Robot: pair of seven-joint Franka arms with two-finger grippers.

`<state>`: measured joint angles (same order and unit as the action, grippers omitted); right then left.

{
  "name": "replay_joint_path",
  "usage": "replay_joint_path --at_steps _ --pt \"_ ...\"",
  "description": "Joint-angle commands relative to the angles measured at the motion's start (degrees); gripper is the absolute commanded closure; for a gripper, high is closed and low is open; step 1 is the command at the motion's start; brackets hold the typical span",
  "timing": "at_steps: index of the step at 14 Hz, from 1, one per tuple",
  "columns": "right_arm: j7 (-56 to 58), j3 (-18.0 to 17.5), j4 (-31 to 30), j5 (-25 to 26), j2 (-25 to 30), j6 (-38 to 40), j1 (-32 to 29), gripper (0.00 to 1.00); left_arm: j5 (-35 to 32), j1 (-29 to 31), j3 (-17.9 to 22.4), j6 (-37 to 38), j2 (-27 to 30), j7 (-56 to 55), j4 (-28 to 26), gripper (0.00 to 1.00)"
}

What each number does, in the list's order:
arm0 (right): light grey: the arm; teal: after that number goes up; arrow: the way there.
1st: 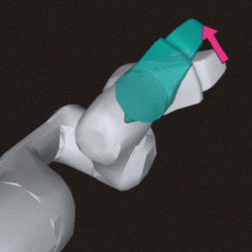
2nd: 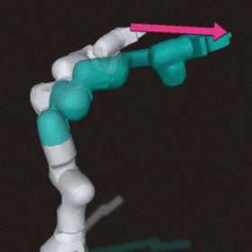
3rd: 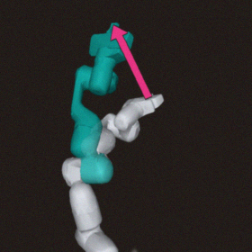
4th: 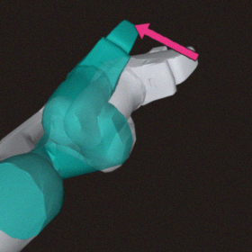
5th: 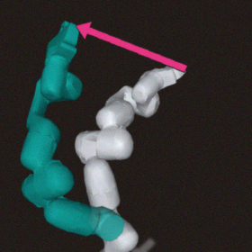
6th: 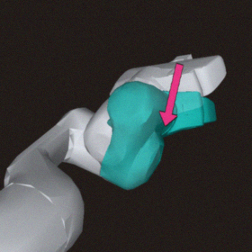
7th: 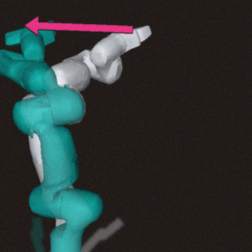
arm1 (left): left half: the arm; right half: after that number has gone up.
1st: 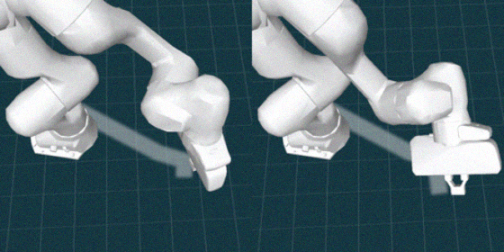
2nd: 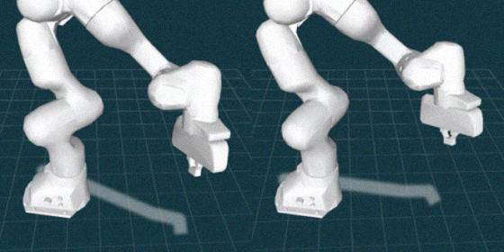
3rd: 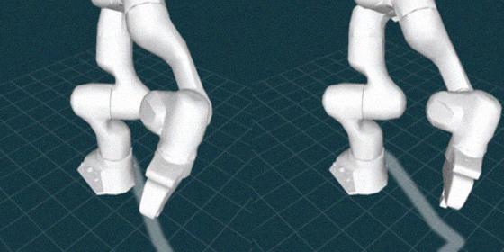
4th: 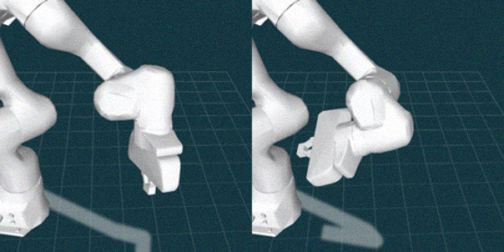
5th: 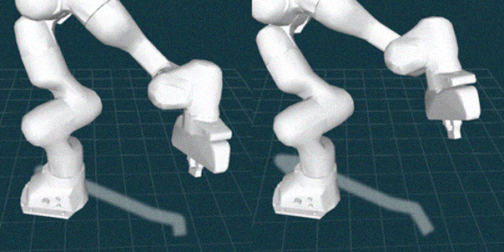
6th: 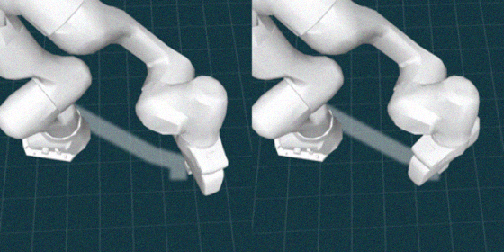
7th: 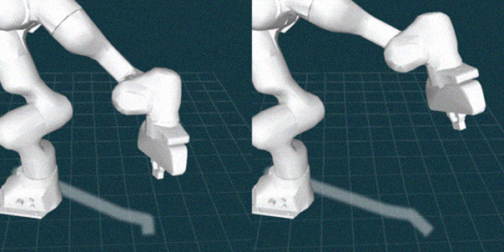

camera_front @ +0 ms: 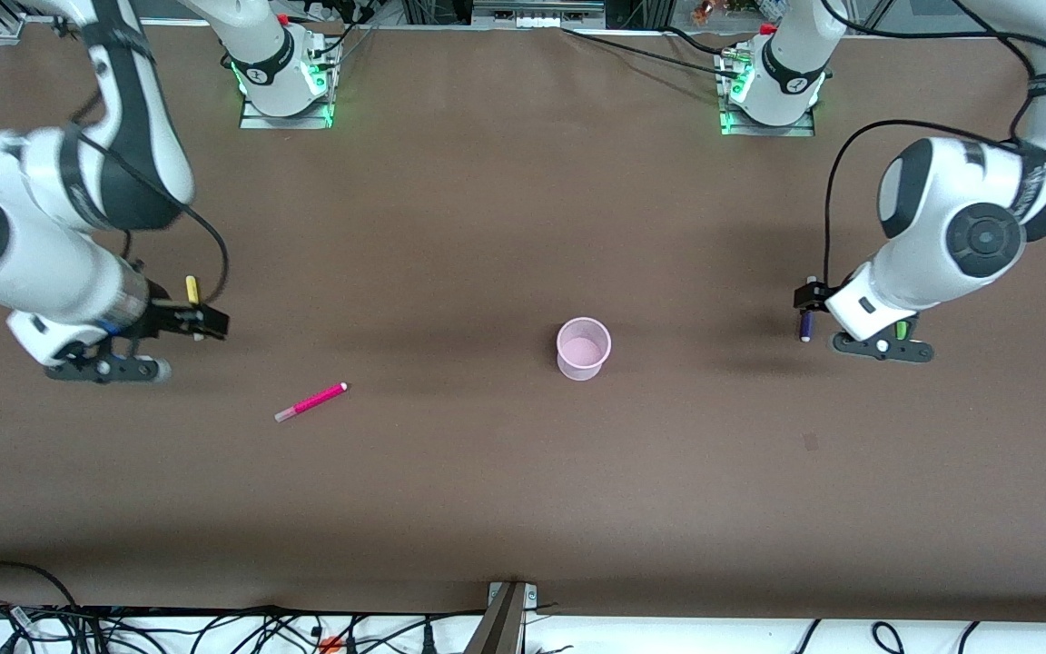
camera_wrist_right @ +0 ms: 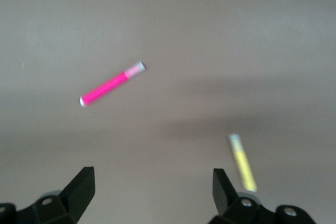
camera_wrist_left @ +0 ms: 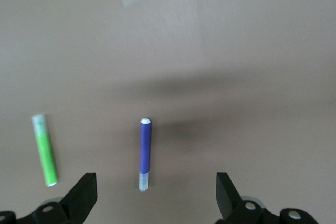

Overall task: Organize pens into pink holder with both arms
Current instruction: 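Grasp the pink marker with the right gripper while the left gripper grasps the pen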

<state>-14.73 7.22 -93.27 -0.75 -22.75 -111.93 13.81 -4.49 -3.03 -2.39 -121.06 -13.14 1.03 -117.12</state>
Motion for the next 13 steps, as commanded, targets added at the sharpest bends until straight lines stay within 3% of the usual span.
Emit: replay_joint_path --at_steps 1,3,6,10,11,13 --pt "-9.85 0.16 1.43 -5.2 -6.49 -5.38 1.65 0.01 -1.4 1.27 -0.07 -11.69 0.67 2.31 -9.86 0.0" --pt "-17.31 0.16 1.69 -8.03 -11.24 -11.52 3.67 0.02 -4.56 2.49 -0.07 -15.24 -5.02 2.58 -10.06 0.0" --pt "-25.06 0.16 2.74 -8.21 -17.31 -19.01 5.44 0.04 -5.18 3.38 0.1 -21.58 -8.39 2.75 -10.14 0.0" --pt "-29.83 0.08 2.48 -11.54 -20.23 -20.78 5.53 0.13 -5.53 3.99 0.1 -23.6 -11.03 2.75 -9.88 0.6" --pt "-29.83 0.08 2.48 -13.29 -20.84 -20.87 5.53 0.13 -5.53 3.99 0.1 -23.6 -11.21 2.75 -9.62 0.63" --pt "-29.83 0.08 2.48 -15.59 -21.81 -22.44 5.79 0.27 -5.62 3.99 0.19 -25.09 -12.34 2.75 -8.92 0.64"
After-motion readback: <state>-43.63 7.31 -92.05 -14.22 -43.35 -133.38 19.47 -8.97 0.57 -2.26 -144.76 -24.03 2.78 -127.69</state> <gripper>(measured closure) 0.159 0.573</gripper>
